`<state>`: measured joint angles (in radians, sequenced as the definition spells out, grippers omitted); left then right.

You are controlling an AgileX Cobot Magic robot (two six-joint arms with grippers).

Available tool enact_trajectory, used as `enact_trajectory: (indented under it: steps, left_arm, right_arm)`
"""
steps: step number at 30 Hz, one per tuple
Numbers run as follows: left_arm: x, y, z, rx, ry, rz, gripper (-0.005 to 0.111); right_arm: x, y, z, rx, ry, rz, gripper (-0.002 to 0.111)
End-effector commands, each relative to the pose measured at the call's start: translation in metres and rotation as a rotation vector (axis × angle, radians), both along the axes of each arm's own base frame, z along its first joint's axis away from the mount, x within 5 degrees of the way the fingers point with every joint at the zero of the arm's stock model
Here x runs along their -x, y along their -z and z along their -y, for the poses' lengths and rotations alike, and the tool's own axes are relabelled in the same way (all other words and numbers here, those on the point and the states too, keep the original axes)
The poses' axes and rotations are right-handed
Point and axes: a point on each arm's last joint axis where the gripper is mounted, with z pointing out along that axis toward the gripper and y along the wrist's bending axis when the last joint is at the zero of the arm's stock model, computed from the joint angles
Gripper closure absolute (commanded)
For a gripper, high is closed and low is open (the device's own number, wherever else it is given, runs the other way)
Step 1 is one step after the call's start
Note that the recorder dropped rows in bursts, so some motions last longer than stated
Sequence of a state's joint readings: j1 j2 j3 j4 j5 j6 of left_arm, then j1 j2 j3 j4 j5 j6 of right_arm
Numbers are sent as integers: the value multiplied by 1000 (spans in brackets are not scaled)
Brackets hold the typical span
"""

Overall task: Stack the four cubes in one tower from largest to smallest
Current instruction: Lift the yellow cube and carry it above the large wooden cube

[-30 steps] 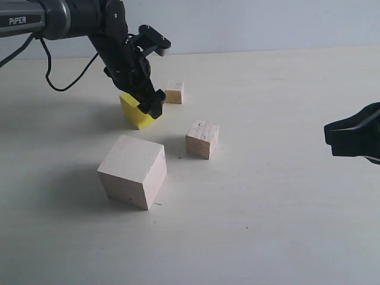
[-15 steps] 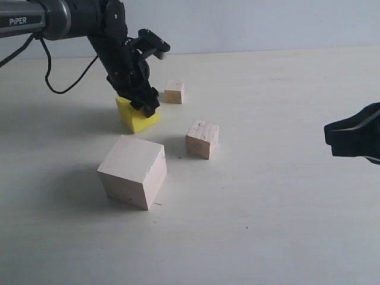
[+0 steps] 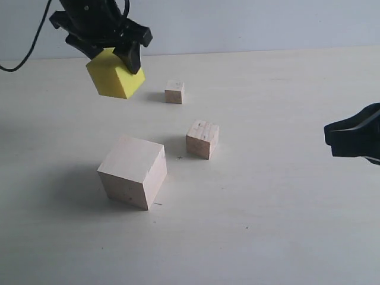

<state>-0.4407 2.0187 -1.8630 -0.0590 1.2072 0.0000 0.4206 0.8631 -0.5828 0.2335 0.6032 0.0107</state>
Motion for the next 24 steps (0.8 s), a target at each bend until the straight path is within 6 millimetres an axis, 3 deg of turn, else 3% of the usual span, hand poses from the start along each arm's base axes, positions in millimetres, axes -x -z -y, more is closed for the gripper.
enact_trajectory:
  steps: [1,6,10,12,17,24]
  left_arm:
    - [21,-21,2,66,-104,-19,106]
    - [55,-31,11,112,-68,-59,106]
    - [89,-19,18,60,-2,-116,106]
    - [109,-11,14,28,16,-152,106]
    - [145,-16,3,154,-82,-49,106]
    - [152,-2,-2,182,-129,-52,106]
  right_arm:
    - [-1,-3,-1,7,-11,21,108]
    - [-1,-3,-1,7,-11,21,108]
    - [-1,-3,-1,7,-11,20,108]
    - [-1,-3,-1,8,-11,19,108]
    - [-1,-3,-1,8,-11,19,108]
    - [-1,-3,-1,6,-11,19,108]
